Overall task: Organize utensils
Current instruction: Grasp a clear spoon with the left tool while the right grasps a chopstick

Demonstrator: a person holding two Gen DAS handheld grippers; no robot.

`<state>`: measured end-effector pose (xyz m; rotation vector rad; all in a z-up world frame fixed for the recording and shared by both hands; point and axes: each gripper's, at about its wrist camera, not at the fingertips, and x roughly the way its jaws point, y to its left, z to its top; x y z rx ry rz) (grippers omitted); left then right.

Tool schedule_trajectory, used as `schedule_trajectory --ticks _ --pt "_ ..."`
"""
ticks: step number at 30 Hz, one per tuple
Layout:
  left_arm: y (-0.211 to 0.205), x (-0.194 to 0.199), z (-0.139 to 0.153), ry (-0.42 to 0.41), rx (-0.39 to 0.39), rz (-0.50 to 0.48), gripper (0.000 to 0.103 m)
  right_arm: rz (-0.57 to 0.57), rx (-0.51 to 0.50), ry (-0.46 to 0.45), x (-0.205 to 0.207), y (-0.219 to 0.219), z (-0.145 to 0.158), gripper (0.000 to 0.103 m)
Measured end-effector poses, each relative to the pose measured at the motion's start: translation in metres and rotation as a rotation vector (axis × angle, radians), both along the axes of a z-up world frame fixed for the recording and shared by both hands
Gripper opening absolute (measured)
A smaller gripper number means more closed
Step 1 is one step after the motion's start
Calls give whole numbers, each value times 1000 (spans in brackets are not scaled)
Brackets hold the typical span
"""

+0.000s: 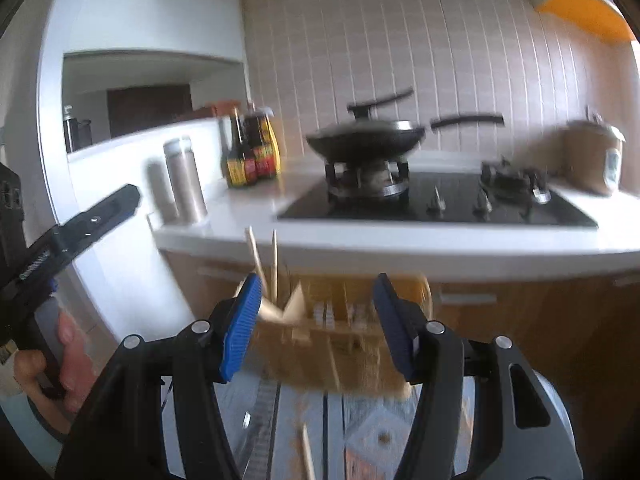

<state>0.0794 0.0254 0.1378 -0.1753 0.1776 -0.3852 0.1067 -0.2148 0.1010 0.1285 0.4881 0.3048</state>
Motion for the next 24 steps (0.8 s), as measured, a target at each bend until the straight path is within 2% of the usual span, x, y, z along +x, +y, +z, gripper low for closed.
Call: schedule_trajectory --ticks 3,6,8,9,11,14,16,18,22,24 --pt "3 -11 -5 131 39 -41 53 32 -39 155 -11 4 -7 55" --pt "-3 -1 -29 358 73 -148 53 87 -79 343 -14 13 -30 54" --pt "-9 11 -54 521 101 -213 53 133 -107 464 -14 20 -52 54" --pt "-15 20 -75 632 126 -255 53 143 -127 500 -15 24 -61 54" --pt "-24 33 -111 773 176 -291 53 149 -162 568 -16 28 -81 54" --pt "-30 46 -146 853 205 -260 53 170 -156 645 -16 30 -105 46" --pt "-33 54 -159 880 209 -257 55 183 -155 683 -14 32 -117 44" --pt "-34 65 -173 922 225 -186 57 194 -186 713 -14 36 -131 43" --pt "-34 84 -190 982 185 -163 57 206 -236 769 -10 40 -153 38" --pt "-38 87 -192 969 200 -154 60 216 -275 778 -11 43 -161 38"
